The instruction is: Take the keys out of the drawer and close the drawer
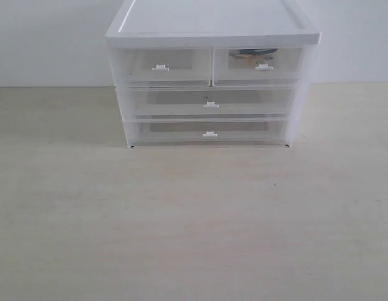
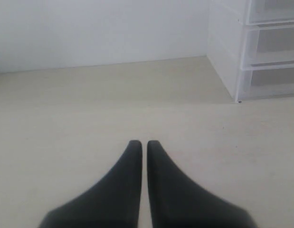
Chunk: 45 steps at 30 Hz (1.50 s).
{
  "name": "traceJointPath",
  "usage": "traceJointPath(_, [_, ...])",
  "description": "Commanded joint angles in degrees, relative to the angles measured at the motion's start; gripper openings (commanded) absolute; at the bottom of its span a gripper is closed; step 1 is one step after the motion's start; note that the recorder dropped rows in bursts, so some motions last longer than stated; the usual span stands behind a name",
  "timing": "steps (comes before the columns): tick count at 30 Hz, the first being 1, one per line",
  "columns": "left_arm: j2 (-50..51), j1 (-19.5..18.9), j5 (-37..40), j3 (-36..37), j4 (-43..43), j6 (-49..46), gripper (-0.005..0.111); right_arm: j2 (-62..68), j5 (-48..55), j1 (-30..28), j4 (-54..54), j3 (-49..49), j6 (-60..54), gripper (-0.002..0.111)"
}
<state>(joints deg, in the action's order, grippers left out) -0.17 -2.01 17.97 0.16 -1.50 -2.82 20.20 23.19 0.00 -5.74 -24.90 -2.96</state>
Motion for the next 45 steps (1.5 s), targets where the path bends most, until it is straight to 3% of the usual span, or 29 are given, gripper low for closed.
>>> traceJointPath(1, [0.2,-0.2,-0.5,-0.2,0.4,-0.2,0.004,3.2,-1.3,-0.1,-3.8,-1.0,-0.3,0.000])
traceJointPath(35, [0.2,-0.2,-1.4,-0.2,0.4,-0.2,0.004,16.5,-3.7,0.0,-5.1,-1.9,-2.3,0.000])
traceJointPath(39, [0.2,-0.2,-5.6,-0.2,-0.3,-1.1,0.004,16.5,-3.7,0.0,-5.3,-1.9,-4.1,0.000])
traceJointPath(45, [0.2,-0.2,-21.1,-0.2,-0.9,-1.1,0.004,16.5,-3.7,0.0,-5.3,-1.9,-4.1,0.000])
